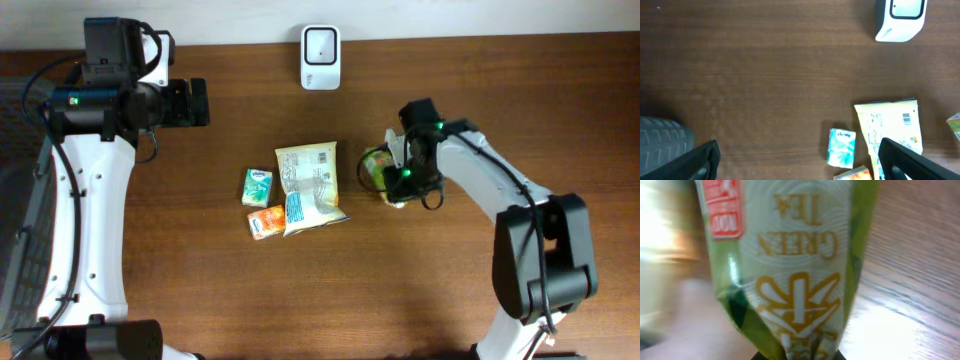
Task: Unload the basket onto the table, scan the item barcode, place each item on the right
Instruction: 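Hold the carton's barcode up to the white scanner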
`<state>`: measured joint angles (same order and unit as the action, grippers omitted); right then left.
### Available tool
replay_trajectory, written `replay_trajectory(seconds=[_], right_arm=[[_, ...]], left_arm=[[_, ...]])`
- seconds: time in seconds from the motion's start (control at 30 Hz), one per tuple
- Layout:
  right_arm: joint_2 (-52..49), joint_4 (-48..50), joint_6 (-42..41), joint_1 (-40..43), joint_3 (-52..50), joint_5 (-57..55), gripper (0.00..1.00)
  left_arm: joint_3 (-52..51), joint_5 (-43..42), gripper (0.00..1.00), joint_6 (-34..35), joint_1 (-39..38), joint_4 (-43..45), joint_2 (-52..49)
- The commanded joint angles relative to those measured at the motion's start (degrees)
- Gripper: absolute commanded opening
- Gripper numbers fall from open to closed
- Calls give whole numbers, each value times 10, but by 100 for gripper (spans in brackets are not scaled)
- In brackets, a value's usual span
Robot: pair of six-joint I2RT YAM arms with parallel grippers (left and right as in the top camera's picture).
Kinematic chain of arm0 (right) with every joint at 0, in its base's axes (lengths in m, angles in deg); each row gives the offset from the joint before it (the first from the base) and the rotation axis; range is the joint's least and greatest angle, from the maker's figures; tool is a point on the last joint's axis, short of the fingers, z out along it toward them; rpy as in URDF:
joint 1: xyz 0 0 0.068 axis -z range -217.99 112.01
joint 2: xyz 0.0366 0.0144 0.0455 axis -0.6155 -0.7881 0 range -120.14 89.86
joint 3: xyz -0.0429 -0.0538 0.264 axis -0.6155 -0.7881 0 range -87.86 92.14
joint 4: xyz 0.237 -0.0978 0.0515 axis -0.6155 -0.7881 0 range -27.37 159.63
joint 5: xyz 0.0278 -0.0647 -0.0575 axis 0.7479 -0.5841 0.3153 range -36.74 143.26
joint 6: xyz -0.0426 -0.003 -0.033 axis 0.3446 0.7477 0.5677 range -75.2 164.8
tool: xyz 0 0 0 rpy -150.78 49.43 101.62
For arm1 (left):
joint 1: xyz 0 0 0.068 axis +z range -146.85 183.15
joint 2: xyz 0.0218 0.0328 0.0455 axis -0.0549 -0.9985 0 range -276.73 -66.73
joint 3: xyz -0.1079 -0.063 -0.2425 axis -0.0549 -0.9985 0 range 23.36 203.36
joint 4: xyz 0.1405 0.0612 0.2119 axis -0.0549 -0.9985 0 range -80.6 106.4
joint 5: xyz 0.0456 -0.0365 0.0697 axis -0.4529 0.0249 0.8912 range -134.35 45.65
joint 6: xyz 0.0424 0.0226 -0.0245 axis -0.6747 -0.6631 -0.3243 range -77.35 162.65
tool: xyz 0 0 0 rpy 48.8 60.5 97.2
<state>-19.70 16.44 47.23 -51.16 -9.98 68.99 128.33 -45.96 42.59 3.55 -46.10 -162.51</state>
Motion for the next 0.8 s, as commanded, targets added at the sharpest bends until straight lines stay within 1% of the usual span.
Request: replay_trajectory(seconds=[0.0, 0.03, 0.07, 0.1, 0.2, 0.27, 0.33, 0.4, 0.43, 0.47, 0.5, 0.53, 0.57, 0.6, 0.63, 0.67, 0.7, 0.73, 0.77], right_arm=[[38, -14, 71, 22, 68, 268, 4], [38, -12, 81, 36, 68, 360, 4], [38, -14, 81, 45, 68, 404, 4], [38, -15, 81, 57, 68, 477, 4], [38, -15, 81, 73, 68, 616, 4], [38, -18, 80, 73, 68, 634, 4], [38, -20, 80, 73, 68, 627, 4], [38, -23, 43, 71, 73, 543, 4], [38, -44, 9, 68, 100, 465, 4], [38, -81, -8, 59, 154, 370, 4], [38, -104, -23, 49, 195, 299, 4], [36, -135, -51, 25, 289, 154, 4], [33, -140, -60, 11, 328, 94, 4], [26, -138, -72, -11, 381, 2, 4], [13, -103, -74, -44, 415, -144, 4], [-1, -44, -54, -72, 416, -245, 4], [-29, 28, -11, -99, 416, -338, 4], [-47, 68, 22, -111, 415, -373, 4], [-72, 123, 72, -123, 415, -407, 4]], left_arm=[[9, -6, 99, -9, 3, 2, 9], [9, -6, 99, -9, 3, 2, 9], [9, -6, 99, -9, 3, 2, 9], [9, -6, 99, -9, 3, 2, 9], [9, -6, 99, -9, 3, 2, 9], [9, -6, 99, -9, 3, 2, 9], [9, -6, 99, -9, 3, 2, 9], [9, -6, 99, -9, 3, 2, 9], [9, -6, 99, -9, 3, 2, 9], [9, -6, 99, -9, 3, 2, 9], [9, -6, 99, -9, 3, 2, 9], [9, -6, 99, -9, 3, 2, 9], [9, -6, 99, -9, 3, 2, 9], [9, -6, 99, -9, 3, 2, 9], [9, -6, 99, -9, 3, 2, 9], [9, -6, 99, -9, 3, 2, 9], [9, -6, 99, -9, 3, 2, 9], [9, -6, 99, -9, 3, 2, 9], [9, -6, 99, -9, 3, 2, 9]])
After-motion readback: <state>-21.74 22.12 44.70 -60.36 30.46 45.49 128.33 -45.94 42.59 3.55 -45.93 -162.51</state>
